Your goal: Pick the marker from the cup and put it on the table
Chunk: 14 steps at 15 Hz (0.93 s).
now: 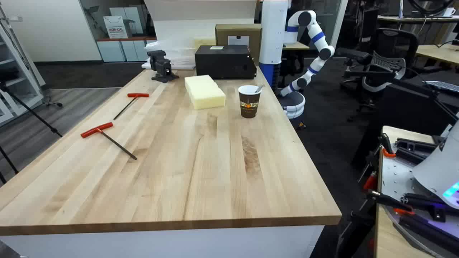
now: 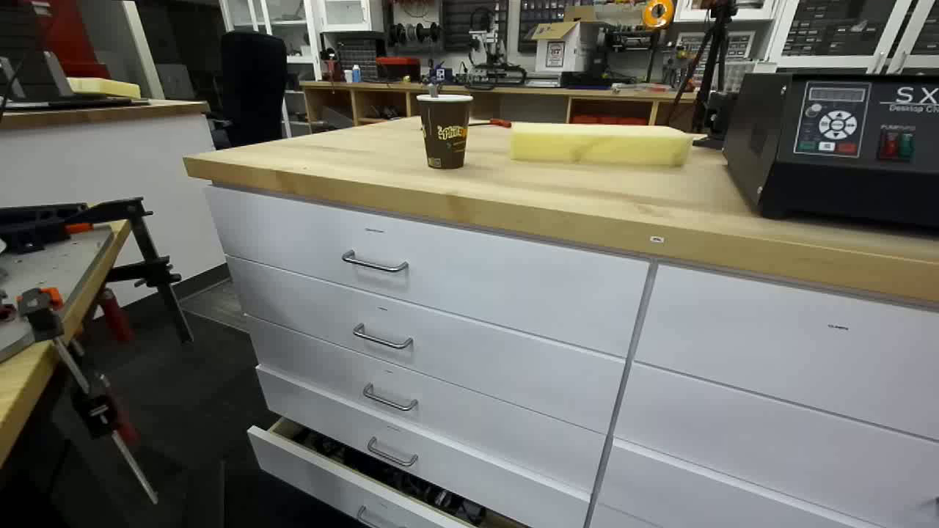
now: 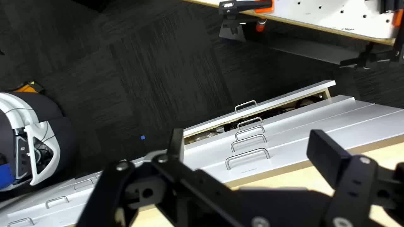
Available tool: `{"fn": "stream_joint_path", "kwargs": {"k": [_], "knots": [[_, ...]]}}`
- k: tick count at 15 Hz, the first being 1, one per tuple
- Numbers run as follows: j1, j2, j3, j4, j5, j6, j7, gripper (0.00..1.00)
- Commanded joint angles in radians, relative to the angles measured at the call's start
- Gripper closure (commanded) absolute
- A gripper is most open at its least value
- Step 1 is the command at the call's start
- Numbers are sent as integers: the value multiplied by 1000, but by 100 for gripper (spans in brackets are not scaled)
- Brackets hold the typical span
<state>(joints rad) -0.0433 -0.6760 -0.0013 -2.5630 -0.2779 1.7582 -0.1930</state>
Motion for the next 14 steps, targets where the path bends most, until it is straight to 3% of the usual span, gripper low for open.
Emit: {"fn": "stream_joint_path", "kwargs": {"k": [1,10,14], "knots": [[20,1,-16,2,-9,-5,9,0],[20,0,-16,2,-9,-5,9,0],[61,88,37,22,31,33,85,0]]}}
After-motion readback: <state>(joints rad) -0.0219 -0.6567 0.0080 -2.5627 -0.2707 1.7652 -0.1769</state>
